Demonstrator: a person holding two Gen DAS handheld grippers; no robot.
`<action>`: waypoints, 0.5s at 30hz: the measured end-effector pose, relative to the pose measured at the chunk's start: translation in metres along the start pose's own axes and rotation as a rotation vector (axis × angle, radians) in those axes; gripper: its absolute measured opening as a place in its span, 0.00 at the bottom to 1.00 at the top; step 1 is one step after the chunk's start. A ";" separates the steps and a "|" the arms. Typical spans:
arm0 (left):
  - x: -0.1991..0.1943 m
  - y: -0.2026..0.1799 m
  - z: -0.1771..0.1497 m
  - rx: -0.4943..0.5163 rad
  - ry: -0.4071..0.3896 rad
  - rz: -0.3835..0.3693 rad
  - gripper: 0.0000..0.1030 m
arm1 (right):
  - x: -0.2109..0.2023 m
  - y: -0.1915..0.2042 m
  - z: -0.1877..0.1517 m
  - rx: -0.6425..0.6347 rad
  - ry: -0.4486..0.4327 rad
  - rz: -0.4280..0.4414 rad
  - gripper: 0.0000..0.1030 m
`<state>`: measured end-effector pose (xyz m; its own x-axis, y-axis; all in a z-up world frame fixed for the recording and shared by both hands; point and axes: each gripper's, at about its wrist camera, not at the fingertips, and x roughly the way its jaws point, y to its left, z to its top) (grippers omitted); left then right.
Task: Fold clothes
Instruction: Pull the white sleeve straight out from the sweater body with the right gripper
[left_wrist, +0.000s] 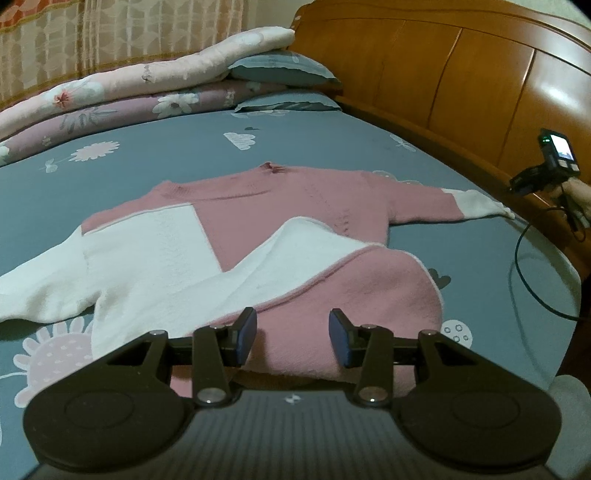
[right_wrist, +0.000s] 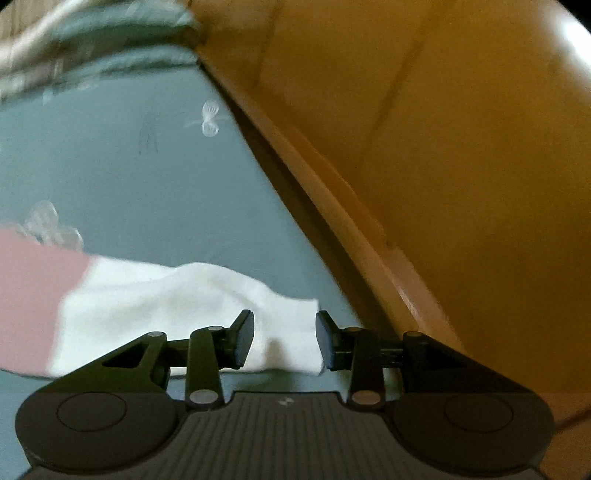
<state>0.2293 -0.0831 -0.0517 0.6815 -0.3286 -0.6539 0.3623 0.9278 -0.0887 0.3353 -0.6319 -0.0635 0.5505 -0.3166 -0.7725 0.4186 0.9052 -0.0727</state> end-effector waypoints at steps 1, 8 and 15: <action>0.001 -0.002 0.000 0.001 0.001 -0.003 0.43 | -0.004 -0.009 -0.004 0.059 -0.002 0.045 0.40; 0.005 -0.010 -0.001 0.018 0.015 -0.012 0.43 | 0.014 -0.042 -0.040 0.482 0.085 0.322 0.41; 0.007 -0.011 0.000 0.016 0.021 0.004 0.43 | 0.053 -0.028 -0.042 0.596 -0.002 0.309 0.15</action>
<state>0.2305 -0.0953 -0.0558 0.6693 -0.3211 -0.6700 0.3701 0.9260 -0.0741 0.3223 -0.6617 -0.1290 0.7102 -0.0692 -0.7006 0.5687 0.6430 0.5130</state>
